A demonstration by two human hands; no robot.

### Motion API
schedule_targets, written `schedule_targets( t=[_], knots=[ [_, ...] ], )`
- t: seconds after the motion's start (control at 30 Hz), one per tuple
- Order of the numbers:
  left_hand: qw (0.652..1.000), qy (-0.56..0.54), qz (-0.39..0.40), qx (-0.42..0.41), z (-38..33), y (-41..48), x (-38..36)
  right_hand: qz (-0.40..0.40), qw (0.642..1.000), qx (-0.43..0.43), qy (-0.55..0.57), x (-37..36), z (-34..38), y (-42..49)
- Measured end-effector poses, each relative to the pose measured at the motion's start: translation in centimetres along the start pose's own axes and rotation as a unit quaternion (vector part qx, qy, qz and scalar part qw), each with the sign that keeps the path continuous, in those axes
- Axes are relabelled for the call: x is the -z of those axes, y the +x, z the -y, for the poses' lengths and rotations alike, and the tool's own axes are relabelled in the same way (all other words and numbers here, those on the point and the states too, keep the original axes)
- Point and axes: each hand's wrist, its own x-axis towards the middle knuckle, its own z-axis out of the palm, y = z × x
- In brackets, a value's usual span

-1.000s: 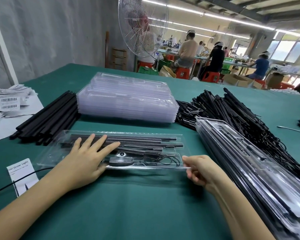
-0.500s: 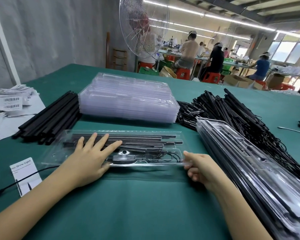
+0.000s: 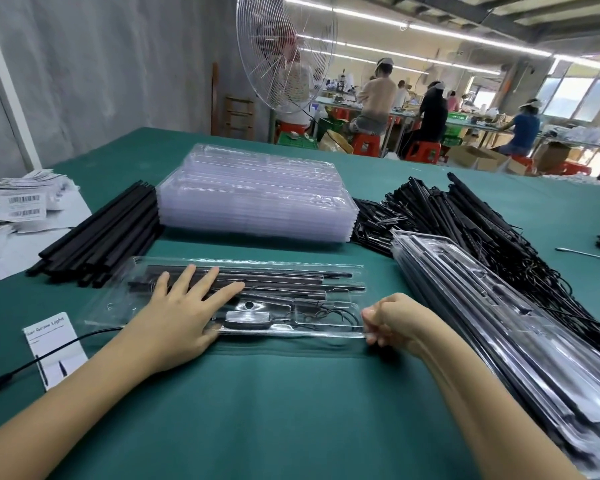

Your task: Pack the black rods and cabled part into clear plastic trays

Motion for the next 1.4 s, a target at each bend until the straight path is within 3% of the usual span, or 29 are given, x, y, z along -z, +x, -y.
schedule_targets(
  t=[0.3,0.63,0.77,0.83,0.9,1.03,1.17,1.3,1.4],
  knots=[
    [1.000,-0.001,-0.004,-0.002,-0.3,0.2,0.1,-0.006,0.998,-0.014,0.060,0.0,-0.6,0.0],
    [0.999,-0.043,-0.014,-0.007,-0.3,0.1,0.1,-0.055,0.997,0.010,0.049,-0.6,-1.0,0.3],
    [0.993,-0.112,-0.006,-0.041,0.1,0.4,1.1,-0.043,0.997,0.005,0.058,0.0,-0.8,0.5],
    [0.973,-0.212,0.030,-0.082,0.8,0.3,2.4,-0.046,0.997,-0.003,0.054,0.3,-0.7,0.6],
    [0.947,-0.307,0.018,-0.093,2.0,-0.5,3.8,-0.044,0.998,-0.009,0.048,0.5,-0.7,0.8],
    [0.958,-0.271,-0.061,0.073,6.7,-3.0,3.6,-0.038,0.998,-0.010,0.045,0.9,-0.5,1.1],
    [0.937,-0.244,0.026,0.249,10.2,-6.5,0.9,-0.047,0.997,-0.011,0.053,1.3,-0.6,1.3],
    [0.924,-0.278,0.018,0.262,10.4,-7.9,-0.2,-0.065,0.997,-0.003,0.045,1.7,-0.9,1.6],
    [0.934,-0.269,0.029,0.233,9.7,-7.2,-0.7,-0.095,0.995,0.008,0.019,2.0,-1.3,1.9]
  ],
)
